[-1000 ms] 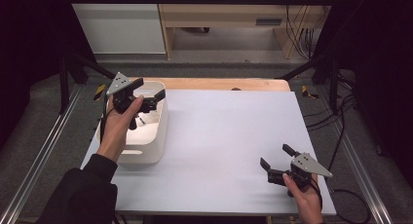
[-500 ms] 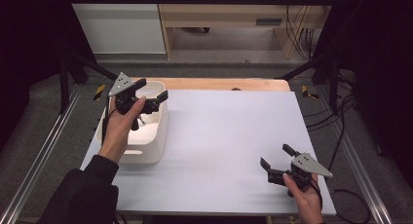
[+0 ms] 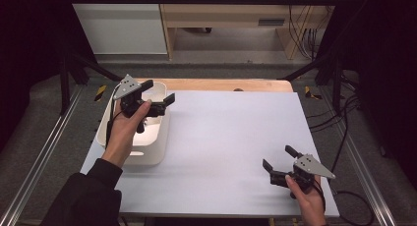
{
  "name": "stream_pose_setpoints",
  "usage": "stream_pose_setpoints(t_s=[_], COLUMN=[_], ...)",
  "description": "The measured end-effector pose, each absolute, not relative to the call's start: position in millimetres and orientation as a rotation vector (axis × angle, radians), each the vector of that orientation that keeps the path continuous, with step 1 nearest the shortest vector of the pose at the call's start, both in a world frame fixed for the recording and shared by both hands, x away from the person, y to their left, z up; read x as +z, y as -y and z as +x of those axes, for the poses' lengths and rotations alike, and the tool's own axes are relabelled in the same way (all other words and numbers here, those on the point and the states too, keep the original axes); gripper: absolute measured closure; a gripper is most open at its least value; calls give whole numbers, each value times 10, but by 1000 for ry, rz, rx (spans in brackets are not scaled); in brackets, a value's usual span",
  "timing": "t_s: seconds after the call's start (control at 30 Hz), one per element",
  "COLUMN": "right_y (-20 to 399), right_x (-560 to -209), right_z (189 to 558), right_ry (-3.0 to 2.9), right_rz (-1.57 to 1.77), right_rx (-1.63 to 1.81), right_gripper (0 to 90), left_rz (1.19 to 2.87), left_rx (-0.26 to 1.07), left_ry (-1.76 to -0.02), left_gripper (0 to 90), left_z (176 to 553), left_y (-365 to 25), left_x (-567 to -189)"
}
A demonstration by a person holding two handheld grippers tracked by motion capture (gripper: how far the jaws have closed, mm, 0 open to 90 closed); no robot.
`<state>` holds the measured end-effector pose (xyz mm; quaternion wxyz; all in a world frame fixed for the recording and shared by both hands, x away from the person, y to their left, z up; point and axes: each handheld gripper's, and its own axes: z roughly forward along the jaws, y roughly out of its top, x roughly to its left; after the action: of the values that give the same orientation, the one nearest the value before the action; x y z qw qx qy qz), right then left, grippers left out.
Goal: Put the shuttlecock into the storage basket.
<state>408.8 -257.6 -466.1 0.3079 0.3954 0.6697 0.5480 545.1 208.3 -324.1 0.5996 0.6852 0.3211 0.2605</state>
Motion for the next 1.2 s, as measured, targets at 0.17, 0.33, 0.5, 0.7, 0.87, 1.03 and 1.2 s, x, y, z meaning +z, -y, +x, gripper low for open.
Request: stream_pose_setpoints(t_s=[0.17,0.33,0.5,0.7,0.87,1.03,1.2], right_y=[2577,2579,2579,2579,2578,2583,2581], right_x=[-4660,-4659,-4659,-4658,-4658,-4657,-4656], right_z=[4088,4087,4086,4085,4085,4085,4084], right_ry=[-1768,-1768,-1768,-1768,-1767,-1765,-1765], right_rz=[1044,1044,1046,1047,1048,1046,1044], right_rx=[1449,1449,1450,1449,1450,1448,1447], right_gripper=[38,37,37,37,37,36,36], left_rz=[1589,1595,1595,1599,1597,1601,1600], left_rx=[594,585,576,565,552,541,529], left_ry=[-727,-710,-698,-680,-667,-658,-644], left_gripper=[19,18,18,18,18,18,18], left_z=[5423,5392,5369,5340,5309,5277,5230], left_y=[-2026,-1967,-1917,-1853,-1791,-1737,-1677], left_x=[-3233,-3224,-3218,-3206,-3197,-3195,-3189])
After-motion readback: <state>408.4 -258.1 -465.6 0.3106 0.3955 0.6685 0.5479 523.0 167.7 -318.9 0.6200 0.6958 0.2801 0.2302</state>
